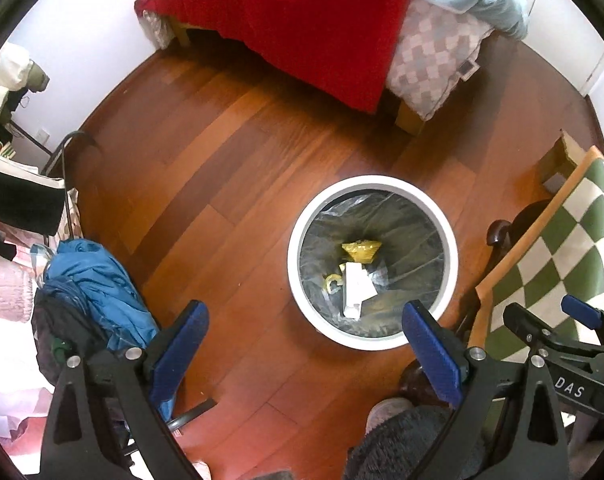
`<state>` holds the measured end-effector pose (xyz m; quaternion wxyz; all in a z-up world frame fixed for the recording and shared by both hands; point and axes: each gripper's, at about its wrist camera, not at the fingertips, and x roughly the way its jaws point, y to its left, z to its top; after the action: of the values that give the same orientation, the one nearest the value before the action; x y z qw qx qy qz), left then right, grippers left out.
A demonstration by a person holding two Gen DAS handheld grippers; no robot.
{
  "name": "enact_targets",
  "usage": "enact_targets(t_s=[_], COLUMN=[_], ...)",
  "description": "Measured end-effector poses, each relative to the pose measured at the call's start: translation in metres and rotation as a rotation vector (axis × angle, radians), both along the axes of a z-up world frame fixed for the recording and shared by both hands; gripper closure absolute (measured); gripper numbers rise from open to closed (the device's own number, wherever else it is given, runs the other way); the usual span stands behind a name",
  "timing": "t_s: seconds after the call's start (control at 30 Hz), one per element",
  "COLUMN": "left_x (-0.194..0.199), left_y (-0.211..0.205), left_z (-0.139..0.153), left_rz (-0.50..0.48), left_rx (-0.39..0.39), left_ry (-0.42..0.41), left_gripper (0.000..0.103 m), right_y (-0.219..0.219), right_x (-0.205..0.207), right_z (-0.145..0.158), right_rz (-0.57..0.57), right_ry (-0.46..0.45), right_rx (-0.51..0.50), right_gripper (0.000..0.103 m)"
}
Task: Collect trash
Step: 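Carry both items over the white bin and open both tools to drop them, then grasp the grey box with the left tool while the right tool grasps the red Coca-Cola can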
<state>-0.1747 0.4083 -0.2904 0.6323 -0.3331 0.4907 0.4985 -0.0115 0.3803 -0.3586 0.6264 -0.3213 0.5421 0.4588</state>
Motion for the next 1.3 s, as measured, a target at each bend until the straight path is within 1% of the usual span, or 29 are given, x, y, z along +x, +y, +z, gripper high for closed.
enact_targets(t_s=[0.43, 0.77, 0.9, 1.03, 1.13, 1.2, 1.3], left_x=[-0.005, -0.008, -0.01, -0.008, 0.002, 0.018, 0.05], left_y=[-0.051, -0.102, -0.12, -0.141, -0.154, -0.164, -0.177], left_z=[0.064, 0.126, 0.144, 0.159, 0.162, 0.158, 0.147], left_rz=[-0.021, -0.057, -0.056, -0.043, -0.057, -0.082, -0.136], left_rx=[0.091, 0.205, 0.231, 0.258, 0.267, 0.263, 0.25], left_ry=[-0.064, -0.123, -0.145, -0.138, -0.147, -0.148, -0.148], left_gripper=[0.004, 0.004, 0.004, 0.004, 0.004, 0.004, 0.004], right_y=[-0.065, -0.127, -0.154, -0.181, -0.204, -0.223, -0.252], right_x=[-0.009, -0.012, -0.011, -0.009, -0.002, 0.008, 0.026], right_z=[0.087, 0.157, 0.182, 0.205, 0.217, 0.22, 0.22], right_rz=[0.011, 0.004, -0.016, -0.033, -0.062, -0.095, -0.155], right_ry=[-0.011, -0.014, -0.001, 0.036, 0.097, 0.16, 0.196], right_rx=[0.128, 0.256, 0.32, 0.381, 0.421, 0.445, 0.455], right_gripper=[0.0, 0.0, 0.0, 0.0, 0.0, 0.0, 0.0])
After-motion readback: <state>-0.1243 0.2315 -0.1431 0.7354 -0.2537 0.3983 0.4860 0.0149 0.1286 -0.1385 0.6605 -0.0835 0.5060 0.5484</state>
